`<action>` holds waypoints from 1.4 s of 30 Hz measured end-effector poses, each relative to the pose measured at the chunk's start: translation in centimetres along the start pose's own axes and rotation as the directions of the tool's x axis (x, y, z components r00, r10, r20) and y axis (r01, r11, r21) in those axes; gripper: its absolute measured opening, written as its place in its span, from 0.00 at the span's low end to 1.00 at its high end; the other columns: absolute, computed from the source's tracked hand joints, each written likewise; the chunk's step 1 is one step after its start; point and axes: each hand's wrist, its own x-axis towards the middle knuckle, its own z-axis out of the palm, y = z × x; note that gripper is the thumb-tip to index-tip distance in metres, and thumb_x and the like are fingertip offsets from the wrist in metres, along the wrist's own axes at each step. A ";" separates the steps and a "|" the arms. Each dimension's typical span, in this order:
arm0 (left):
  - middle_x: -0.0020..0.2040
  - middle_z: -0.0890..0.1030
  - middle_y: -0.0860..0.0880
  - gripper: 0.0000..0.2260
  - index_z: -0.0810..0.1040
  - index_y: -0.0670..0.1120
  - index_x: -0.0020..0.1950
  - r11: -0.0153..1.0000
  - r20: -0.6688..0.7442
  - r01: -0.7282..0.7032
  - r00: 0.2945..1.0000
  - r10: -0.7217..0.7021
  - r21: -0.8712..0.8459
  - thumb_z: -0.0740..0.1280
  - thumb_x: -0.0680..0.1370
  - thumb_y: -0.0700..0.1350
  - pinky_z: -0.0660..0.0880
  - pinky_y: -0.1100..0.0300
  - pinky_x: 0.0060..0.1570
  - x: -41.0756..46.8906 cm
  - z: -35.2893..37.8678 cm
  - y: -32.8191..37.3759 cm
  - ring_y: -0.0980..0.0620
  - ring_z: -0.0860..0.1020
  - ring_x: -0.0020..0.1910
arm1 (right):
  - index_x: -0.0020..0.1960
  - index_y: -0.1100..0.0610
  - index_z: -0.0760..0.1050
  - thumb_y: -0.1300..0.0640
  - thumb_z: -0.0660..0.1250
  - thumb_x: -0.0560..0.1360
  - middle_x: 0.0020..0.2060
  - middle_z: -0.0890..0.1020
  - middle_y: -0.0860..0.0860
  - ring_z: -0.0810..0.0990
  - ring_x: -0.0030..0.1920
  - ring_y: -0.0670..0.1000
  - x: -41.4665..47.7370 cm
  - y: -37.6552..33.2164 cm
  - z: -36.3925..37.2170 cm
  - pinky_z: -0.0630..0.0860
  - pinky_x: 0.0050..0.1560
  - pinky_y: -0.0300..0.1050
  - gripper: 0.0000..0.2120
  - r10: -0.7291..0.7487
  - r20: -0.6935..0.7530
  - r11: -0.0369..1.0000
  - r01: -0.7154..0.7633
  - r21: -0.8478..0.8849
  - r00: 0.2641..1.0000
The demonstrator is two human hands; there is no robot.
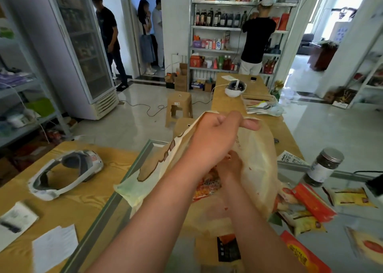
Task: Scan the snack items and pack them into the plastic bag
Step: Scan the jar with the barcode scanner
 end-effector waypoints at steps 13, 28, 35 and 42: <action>0.48 0.86 0.48 0.19 0.86 0.44 0.40 1.000 -0.014 -0.024 1.000 0.024 0.004 0.57 0.80 0.44 0.67 0.81 0.38 -0.9 0.7 0.3 0.56 0.80 0.45 | 0.61 0.60 0.73 0.57 0.62 0.76 0.57 0.74 0.56 0.72 0.58 0.56 0.9 1.1 -0.8 0.70 0.56 0.48 0.14 -0.302 0.121 0.624 0.292 -0.725 0.946; 0.36 0.84 0.49 0.18 0.81 0.46 0.37 0.852 -0.271 -0.065 0.958 -0.092 -0.519 0.57 0.81 0.43 0.75 0.66 0.42 -2.0 7.0 -2.0 0.57 0.80 0.38 | 0.40 0.61 0.82 0.63 0.58 0.70 0.33 0.79 0.48 0.70 0.33 0.36 -8.4 1.0 -12.5 0.64 0.35 0.26 0.13 -0.819 -0.038 0.549 0.765 -0.336 0.572; 0.32 0.82 0.49 0.18 0.81 0.45 0.39 0.852 -0.180 -0.059 0.983 -0.042 -0.521 0.56 0.82 0.40 0.75 0.66 0.38 -2.8 14.6 -3.3 0.55 0.79 0.34 | 0.39 0.59 0.78 0.59 0.58 0.71 0.33 0.78 0.48 0.75 0.33 0.44 -4.2 3.4 -21.9 0.69 0.34 0.37 0.10 -0.710 -0.366 0.703 0.636 -0.319 0.602; 0.42 0.86 0.50 0.13 0.82 0.48 0.50 0.979 -0.072 0.126 0.988 -0.139 -0.160 0.57 0.82 0.44 0.75 0.68 0.41 -1.2 20.5 -5.9 0.54 0.82 0.43 | 0.67 0.57 0.71 0.60 0.70 0.72 0.59 0.72 0.59 0.72 0.59 0.57 5.2 6.3 -30.0 0.65 0.51 0.41 0.24 -0.348 -0.261 0.877 0.214 -0.429 0.900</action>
